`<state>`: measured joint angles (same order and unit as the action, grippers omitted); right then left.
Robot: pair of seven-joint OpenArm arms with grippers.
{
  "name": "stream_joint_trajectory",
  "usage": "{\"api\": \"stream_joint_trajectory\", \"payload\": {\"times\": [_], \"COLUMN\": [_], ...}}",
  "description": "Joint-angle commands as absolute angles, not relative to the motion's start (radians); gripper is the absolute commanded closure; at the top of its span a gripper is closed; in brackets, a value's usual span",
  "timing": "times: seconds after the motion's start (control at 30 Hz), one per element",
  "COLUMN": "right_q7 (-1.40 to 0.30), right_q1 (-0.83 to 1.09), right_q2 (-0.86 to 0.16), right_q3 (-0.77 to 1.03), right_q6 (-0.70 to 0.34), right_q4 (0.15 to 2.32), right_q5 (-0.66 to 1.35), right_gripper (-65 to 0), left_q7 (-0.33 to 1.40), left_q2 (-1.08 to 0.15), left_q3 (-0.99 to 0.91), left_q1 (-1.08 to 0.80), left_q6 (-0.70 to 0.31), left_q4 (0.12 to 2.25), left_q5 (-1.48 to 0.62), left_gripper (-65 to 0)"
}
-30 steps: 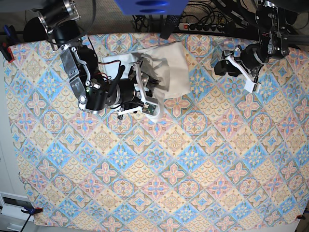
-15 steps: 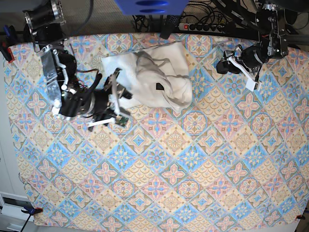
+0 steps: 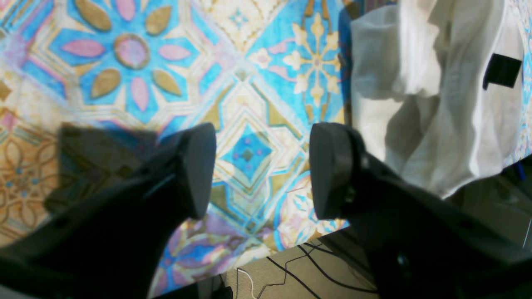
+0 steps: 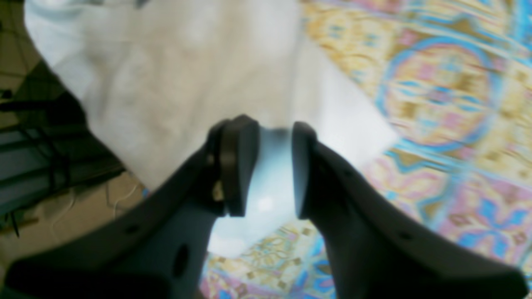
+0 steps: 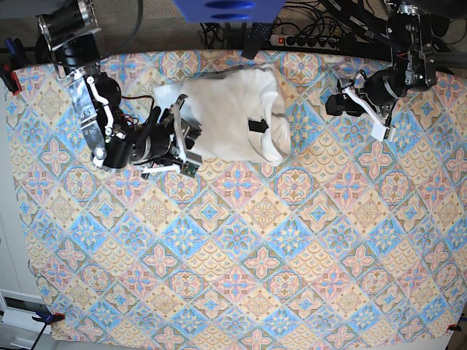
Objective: Fold the T-shirt properly
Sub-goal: 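Grasp the folded bundle's edge with the left gripper and lift it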
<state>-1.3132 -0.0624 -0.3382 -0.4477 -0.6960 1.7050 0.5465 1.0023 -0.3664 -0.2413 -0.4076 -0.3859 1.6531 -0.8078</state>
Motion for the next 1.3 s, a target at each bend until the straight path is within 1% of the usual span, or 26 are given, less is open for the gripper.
{"api": "stream_joint_trajectory", "payload": {"times": [0.0, 0.17, 0.33, 0.5, 0.73, 0.87, 1.13, 1.2, 1.23, 1.27], "right_q7": [-1.303, -1.268, -1.254, -1.247, -1.228, -1.228, -1.228, -1.228, -1.228, -1.228], "right_q1": [-0.102, -0.142, -0.140, -0.139, -0.137, -0.137, -0.107, -0.093, -0.084, -0.074], "right_q2": [-0.348, -0.297, -0.286, -0.291, -0.312, -0.315, -0.318, -0.318, -0.318, -0.318], "right_q3": [-0.466, -0.590, -0.595, -0.593, -0.591, -0.590, -0.473, -0.460, -0.449, -0.435], "right_q6": [-0.698, -0.698, -0.698, -0.698, -0.698, -0.698, -0.698, -0.698, -0.698, -0.698], "right_q4": [1.716, 1.709, 1.718, 1.721, 1.742, 1.756, 1.759, 1.771, 1.782, 1.794], "right_q5": [0.512, 0.315, 0.245, 0.239, 0.243, 0.243, 0.243, 0.243, 0.243, 0.243], "right_gripper": [-14.9, -14.9, -14.9, -14.9, -14.9, -14.9, -14.9, -14.9, -14.9, -14.9], "left_q7": [0.990, 0.995, 0.998, 1.050, 1.053, 1.047, 1.046, 1.046, 1.046, 1.046], "left_q2": [-0.380, -0.358, -0.358, -0.357, -0.352, -0.352, -0.351, -0.351, -0.351, -0.351], "left_q3": [-0.249, -0.202, -0.108, -0.028, -0.010, 0.051, 0.191, 0.213, 0.220, 0.222], "left_q1": [-0.406, -0.430, -0.479, -0.472, -0.447, -0.433, -0.378, -0.363, -0.358, -0.357], "left_q6": [-0.390, -0.390, -0.390, -0.390, -0.390, -0.390, -0.390, -0.390, -0.390, -0.390], "left_q4": [1.681, 1.784, 1.928, 1.926, 1.885, 1.839, 1.794, 1.778, 1.768, 1.764], "left_q5": [-0.823, -0.820, -0.822, -0.819, -0.816, -0.816, -0.817, -0.817, -0.817, -0.817], "left_gripper": [-34.1, -34.1, -34.8, -34.8, -34.8, -34.8, -34.0, -32.2, -29.2, -24.3]}}
